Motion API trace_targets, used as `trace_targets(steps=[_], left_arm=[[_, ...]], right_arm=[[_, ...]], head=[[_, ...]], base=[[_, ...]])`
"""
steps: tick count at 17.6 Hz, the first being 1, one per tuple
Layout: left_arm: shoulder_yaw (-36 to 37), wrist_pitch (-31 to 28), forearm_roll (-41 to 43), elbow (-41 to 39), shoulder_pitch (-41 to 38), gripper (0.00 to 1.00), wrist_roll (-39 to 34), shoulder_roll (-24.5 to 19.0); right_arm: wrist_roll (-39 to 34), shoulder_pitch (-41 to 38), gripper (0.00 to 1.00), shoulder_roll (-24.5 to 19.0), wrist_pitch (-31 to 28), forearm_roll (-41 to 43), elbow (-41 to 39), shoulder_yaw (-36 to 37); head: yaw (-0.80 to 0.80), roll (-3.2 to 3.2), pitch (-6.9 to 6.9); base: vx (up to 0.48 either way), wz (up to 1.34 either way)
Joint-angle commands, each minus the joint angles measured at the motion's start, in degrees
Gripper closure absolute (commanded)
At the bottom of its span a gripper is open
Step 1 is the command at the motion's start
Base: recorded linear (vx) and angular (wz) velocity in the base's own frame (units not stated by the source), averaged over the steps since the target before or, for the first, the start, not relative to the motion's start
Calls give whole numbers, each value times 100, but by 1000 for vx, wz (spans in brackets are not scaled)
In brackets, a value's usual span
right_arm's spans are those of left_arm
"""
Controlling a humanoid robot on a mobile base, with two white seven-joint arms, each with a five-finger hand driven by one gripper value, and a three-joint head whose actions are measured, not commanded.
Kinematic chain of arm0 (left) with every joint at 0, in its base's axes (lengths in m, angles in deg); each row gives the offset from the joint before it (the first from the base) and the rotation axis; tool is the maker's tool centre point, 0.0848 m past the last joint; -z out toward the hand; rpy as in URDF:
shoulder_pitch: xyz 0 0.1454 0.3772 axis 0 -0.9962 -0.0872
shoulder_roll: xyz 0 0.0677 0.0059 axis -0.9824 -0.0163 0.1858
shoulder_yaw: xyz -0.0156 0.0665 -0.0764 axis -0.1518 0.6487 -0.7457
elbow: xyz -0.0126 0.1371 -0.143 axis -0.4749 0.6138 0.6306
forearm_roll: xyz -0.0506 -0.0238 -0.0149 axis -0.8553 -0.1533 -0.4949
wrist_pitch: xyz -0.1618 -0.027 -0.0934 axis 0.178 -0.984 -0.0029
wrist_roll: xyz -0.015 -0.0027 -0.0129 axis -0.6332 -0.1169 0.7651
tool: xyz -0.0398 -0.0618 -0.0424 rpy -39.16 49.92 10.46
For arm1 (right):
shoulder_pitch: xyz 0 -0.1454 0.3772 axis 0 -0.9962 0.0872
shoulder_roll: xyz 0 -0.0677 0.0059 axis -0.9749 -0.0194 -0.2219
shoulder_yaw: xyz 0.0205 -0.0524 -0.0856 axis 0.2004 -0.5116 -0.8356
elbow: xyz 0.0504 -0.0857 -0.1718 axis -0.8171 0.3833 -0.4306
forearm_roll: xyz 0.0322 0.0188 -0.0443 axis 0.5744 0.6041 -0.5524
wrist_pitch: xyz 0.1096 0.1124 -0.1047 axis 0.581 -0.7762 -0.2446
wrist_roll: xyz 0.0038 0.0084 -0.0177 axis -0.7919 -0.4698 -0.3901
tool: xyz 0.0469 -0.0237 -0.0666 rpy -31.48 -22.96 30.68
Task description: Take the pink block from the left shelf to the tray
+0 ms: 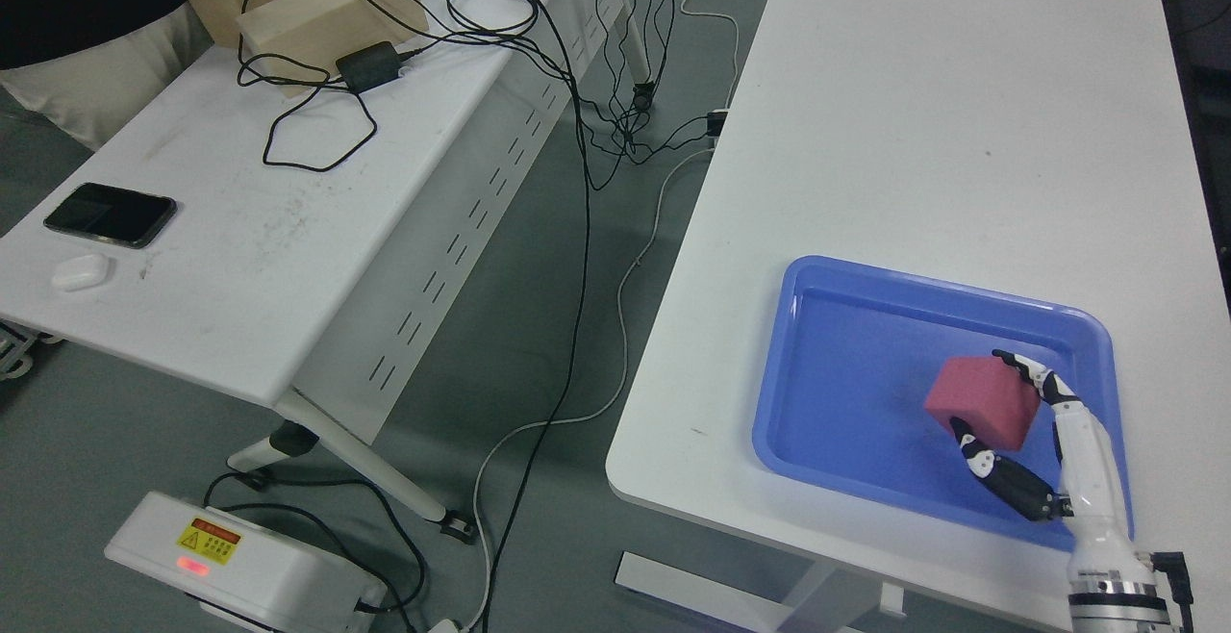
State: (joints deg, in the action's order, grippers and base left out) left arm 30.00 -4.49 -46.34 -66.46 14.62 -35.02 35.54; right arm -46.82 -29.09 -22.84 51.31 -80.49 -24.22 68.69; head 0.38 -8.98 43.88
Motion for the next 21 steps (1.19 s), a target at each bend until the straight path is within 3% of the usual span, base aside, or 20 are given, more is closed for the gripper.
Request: trace_targets(steps=[1,6,8,14,21], left_arm=[[0,-4,-44,-100,-1,0,-1,-100],[0,-4,-44,-100,-1,0,-1,-100],[0,-4,-44,-100,-1,0,-1,-100],[0,-4,-44,-100,-1,0,-1,-100],[0,-4,-44,-100,-1,0,-1,-100]], right_arm=[[-339,-22,18,-7,-7,954,0,12],[-622,22,1,-16,-104,1255,0,-6],[-508,101,1,-206,-43,1360,0,3],[177,128,0,-206,46,2265,0,47],[196,110,0,-206,-174,2371,-9,73]], head=[[0,0,0],[0,0,0],[0,0,0],[0,0,0],[0,0,0]], base=[[0,0],[0,0],[0,0],[0,0],[-79,-1]])
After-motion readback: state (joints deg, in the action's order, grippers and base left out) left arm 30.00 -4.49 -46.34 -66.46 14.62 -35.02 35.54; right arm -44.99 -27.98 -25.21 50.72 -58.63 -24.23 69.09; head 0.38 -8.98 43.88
